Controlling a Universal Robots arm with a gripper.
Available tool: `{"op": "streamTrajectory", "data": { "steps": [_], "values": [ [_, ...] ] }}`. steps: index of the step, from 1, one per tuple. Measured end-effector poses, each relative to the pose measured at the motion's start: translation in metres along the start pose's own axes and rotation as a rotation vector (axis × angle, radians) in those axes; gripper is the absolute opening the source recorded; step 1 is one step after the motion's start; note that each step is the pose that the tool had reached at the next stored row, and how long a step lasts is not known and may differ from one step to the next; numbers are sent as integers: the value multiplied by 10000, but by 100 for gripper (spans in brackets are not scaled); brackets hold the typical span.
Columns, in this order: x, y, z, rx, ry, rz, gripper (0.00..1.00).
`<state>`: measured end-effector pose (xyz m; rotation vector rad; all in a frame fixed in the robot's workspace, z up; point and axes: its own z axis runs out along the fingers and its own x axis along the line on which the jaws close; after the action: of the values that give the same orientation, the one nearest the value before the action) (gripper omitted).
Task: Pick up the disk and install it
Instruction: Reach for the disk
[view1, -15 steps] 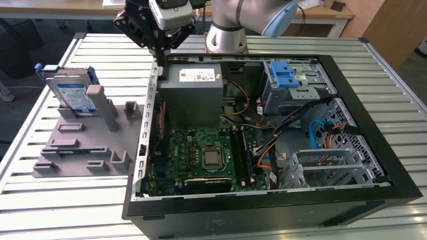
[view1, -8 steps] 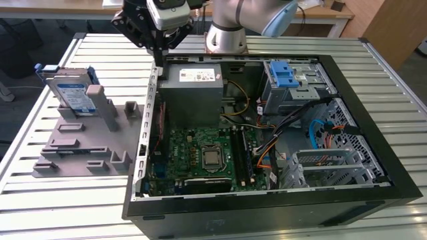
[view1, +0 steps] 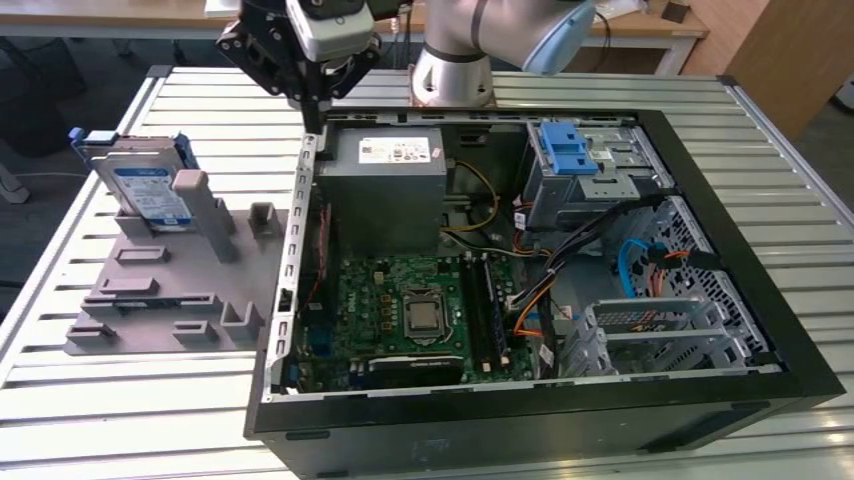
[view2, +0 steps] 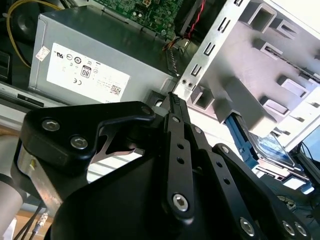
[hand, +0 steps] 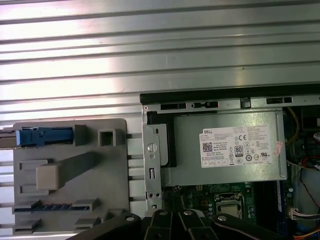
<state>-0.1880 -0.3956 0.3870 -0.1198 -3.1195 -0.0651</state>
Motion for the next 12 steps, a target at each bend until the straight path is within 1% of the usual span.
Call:
{"op": "streamTrajectory", "data": {
  "steps": [2,6,12],
  "values": [
    [24,-2,2,3,20,1,11],
    [121,-10,10,2,20,-4,11],
    [223,-16,14,2,21,-3,11]
  ]
}}
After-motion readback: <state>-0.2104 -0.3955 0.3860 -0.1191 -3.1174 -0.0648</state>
